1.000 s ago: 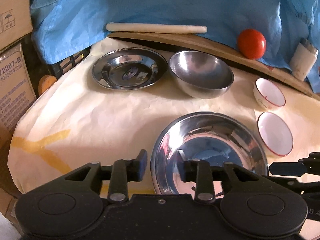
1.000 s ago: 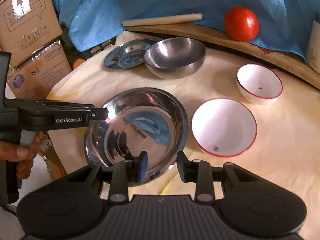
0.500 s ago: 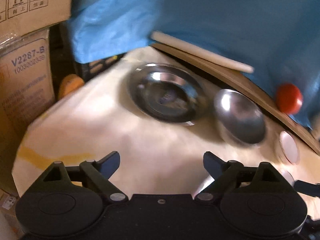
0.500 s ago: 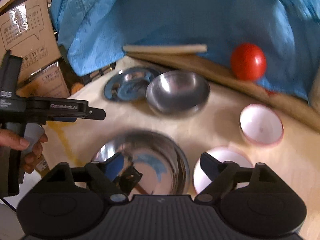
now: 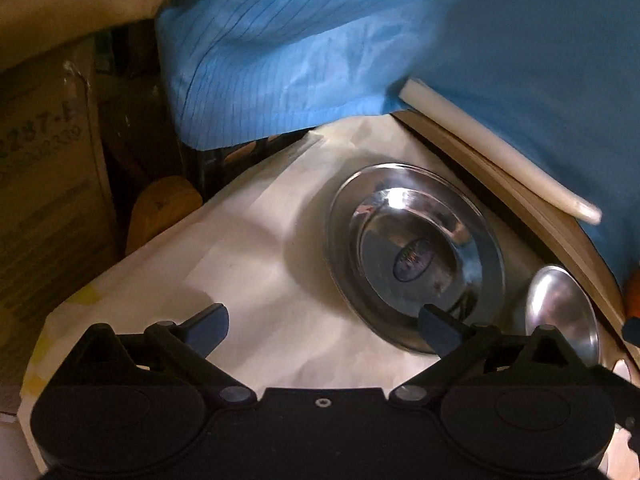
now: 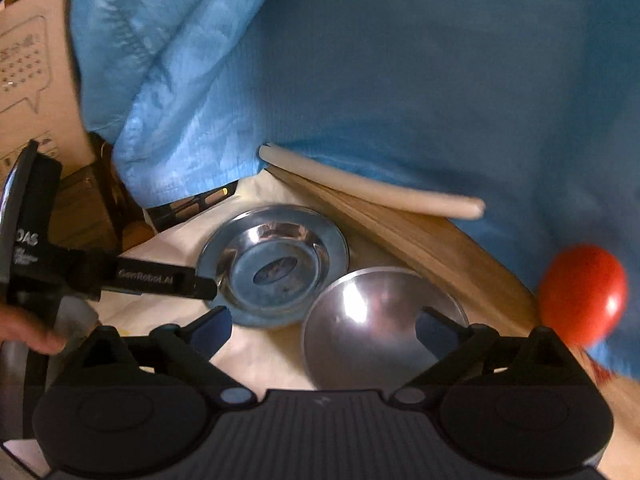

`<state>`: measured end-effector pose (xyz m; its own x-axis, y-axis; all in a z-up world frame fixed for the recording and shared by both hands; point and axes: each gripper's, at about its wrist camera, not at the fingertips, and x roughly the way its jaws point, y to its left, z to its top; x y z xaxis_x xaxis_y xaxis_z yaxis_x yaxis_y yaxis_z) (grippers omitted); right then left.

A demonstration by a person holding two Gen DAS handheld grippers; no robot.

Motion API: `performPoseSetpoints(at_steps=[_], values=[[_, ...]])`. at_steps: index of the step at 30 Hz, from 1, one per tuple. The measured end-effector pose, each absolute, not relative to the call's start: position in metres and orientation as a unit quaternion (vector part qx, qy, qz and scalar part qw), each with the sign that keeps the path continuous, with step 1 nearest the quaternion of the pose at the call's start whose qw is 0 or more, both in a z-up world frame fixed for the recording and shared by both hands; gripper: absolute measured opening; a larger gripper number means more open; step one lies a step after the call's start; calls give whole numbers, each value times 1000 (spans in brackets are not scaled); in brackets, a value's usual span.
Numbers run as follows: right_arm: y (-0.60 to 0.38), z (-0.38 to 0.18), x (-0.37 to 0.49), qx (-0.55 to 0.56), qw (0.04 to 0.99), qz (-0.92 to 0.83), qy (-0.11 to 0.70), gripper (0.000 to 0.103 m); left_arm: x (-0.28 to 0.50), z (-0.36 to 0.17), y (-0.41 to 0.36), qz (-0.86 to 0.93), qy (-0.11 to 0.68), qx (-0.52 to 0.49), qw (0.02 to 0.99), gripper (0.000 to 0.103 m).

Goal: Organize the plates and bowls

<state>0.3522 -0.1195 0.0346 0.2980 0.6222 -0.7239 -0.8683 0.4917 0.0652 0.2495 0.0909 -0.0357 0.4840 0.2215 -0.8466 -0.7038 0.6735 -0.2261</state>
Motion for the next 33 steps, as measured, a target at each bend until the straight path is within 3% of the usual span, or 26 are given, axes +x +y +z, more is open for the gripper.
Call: performPoseSetpoints(at_steps=[12, 33], values=[[-64, 11, 385, -177, 754, 502, 384, 99, 242, -49, 99, 262, 400, -313, 821, 102], [-7, -12, 410, -200, 751, 448, 443, 74, 243, -51, 99, 259, 397, -287, 832, 87]])
